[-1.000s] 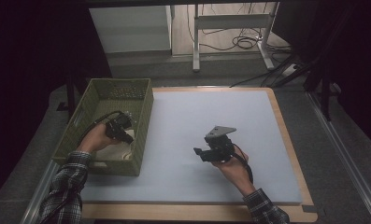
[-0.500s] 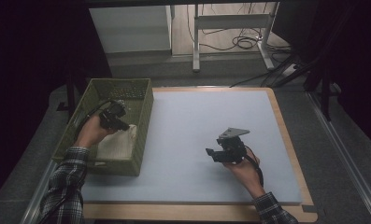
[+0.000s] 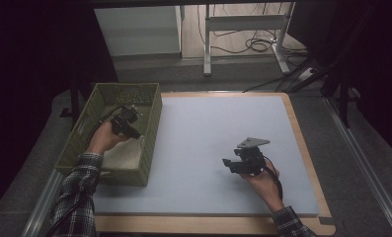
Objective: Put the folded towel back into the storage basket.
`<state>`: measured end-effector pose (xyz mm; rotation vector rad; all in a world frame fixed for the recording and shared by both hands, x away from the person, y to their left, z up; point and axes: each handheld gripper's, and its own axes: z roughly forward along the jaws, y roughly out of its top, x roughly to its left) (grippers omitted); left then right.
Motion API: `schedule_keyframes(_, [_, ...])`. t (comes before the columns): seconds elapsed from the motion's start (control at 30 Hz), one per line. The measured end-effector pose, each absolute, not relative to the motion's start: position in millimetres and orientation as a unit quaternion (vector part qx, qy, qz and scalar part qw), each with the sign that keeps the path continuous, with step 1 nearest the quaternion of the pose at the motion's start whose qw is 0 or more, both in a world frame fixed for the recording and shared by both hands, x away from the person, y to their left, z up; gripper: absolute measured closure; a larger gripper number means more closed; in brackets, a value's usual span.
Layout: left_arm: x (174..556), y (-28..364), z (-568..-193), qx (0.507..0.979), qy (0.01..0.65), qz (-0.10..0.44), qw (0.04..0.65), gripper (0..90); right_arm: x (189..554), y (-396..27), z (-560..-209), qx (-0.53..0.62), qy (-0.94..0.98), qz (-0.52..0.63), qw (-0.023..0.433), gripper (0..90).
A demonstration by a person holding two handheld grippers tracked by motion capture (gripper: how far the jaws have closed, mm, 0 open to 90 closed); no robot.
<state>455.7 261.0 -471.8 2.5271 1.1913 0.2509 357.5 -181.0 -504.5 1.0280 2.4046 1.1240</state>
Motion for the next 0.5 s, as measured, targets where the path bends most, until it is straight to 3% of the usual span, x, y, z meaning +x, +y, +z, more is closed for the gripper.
schedule_keyframes(0.17, [455, 260, -473, 0.890, 0.419, 0.085, 0.160, 51.3, 356, -186, -505, 0.361, 0.833, 0.393, 0.148, 37.5])
schedule_keyframes(0.5, [458, 246, -487, 0.898, 0.418, 0.056, 0.124, 40.4, 354, -193, -509, 0.367, 0.830, 0.394, 0.145, 37.5])
